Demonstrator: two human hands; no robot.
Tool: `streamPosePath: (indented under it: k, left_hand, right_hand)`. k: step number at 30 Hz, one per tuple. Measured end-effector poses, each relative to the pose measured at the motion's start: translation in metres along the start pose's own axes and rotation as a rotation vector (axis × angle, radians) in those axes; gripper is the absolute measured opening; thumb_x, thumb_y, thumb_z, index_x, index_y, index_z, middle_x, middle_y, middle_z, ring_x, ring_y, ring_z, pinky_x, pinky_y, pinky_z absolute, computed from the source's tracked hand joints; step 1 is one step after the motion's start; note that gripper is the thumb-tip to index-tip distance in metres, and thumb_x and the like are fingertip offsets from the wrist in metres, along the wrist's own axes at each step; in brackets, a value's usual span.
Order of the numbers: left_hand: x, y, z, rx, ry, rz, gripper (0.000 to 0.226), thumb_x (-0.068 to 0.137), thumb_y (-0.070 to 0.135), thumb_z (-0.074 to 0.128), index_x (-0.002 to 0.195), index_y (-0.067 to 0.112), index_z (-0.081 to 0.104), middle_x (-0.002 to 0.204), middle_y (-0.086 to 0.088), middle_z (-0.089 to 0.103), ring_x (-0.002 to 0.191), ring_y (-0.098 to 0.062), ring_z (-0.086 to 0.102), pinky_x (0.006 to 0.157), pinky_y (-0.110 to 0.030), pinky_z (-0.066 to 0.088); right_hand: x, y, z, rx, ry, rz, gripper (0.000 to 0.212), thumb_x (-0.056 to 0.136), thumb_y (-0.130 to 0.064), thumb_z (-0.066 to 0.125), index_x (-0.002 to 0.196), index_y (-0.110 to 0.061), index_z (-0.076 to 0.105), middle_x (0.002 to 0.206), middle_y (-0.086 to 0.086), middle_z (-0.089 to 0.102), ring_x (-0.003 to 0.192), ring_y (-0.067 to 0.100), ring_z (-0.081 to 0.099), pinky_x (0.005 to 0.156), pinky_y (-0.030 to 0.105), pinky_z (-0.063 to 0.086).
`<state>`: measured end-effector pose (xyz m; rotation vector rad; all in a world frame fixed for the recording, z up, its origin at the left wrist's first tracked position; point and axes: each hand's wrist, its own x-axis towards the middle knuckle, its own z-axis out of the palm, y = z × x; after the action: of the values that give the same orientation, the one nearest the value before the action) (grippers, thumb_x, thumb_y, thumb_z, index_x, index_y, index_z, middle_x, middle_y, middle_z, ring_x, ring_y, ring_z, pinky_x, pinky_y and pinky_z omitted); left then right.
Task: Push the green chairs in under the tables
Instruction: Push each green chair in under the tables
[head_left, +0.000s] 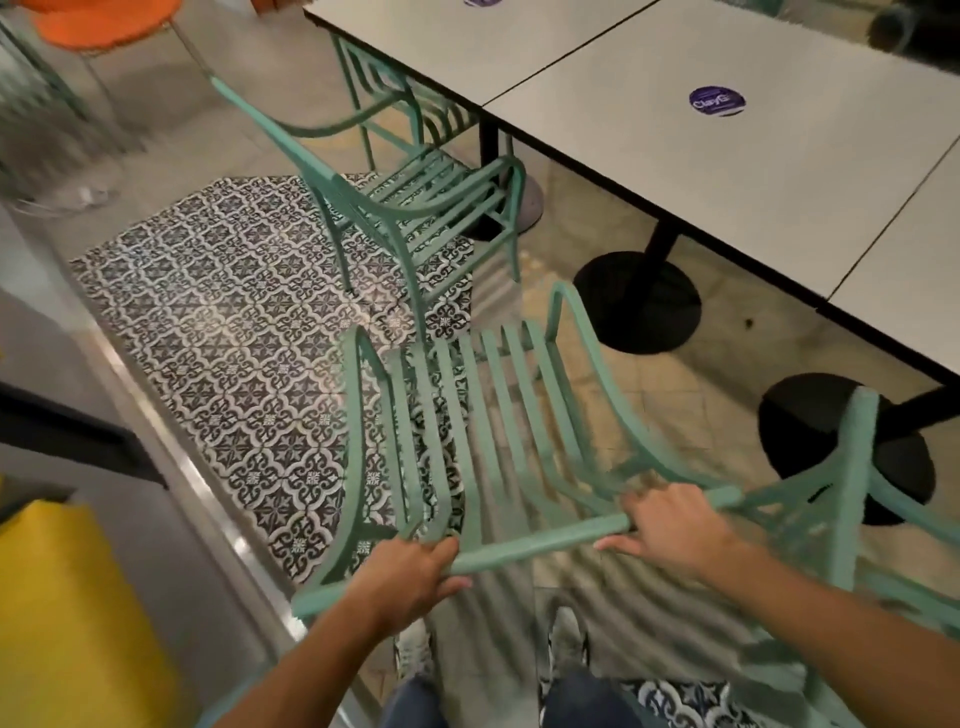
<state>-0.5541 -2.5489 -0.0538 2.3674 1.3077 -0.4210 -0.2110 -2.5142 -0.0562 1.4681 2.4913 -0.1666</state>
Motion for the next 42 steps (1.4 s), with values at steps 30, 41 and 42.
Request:
streamPosePath:
  k: [30,41,42]
  left_hand:
    - [0.078,-0.227,-0.089,0.546,-0.012,0.623,0.07,0.095,0.069,0.009,0.128,0.028,0.055,0.131,0.004,0.06,0.133,-0.022,0.047,0.116,-0.058,0.02]
    - [0.118,-0.324,-0.149,0.609,-0.137,0.662,0.064,0.093,0.068,0.011,0.13,0.026,0.043,0.134,0.002,0.055,0.136,-0.021,0.038,0.119,-0.047,0.015]
    - [0.12,-0.329,-0.149,0.583,-0.123,0.668,0.067,0.092,0.069,0.009,0.129,0.026,0.044,0.132,0.002,0.056,0.133,-0.021,0.041,0.118,-0.045,0.02]
  right_hand:
    - [0.084,-0.181,-0.047,0.22,-0.04,0.706,0.089,0.058,-0.091,0.002,0.075,-0.022,0.056,0.062,-0.005,0.05,0.065,0.017,0.055,0.056,0.03,0.037]
    - [0.185,-0.253,-0.055,0.322,-0.022,0.941,0.132,0.045,-0.092,-0.028,0.126,-0.032,0.056,0.089,-0.001,0.071,0.083,0.016,0.067,0.064,0.03,0.047]
    - [0.188,-0.256,-0.058,0.341,0.001,0.962,0.131,0.044,-0.092,-0.028,0.128,-0.032,0.054,0.092,-0.001,0.071,0.086,0.017,0.067,0.066,0.03,0.048]
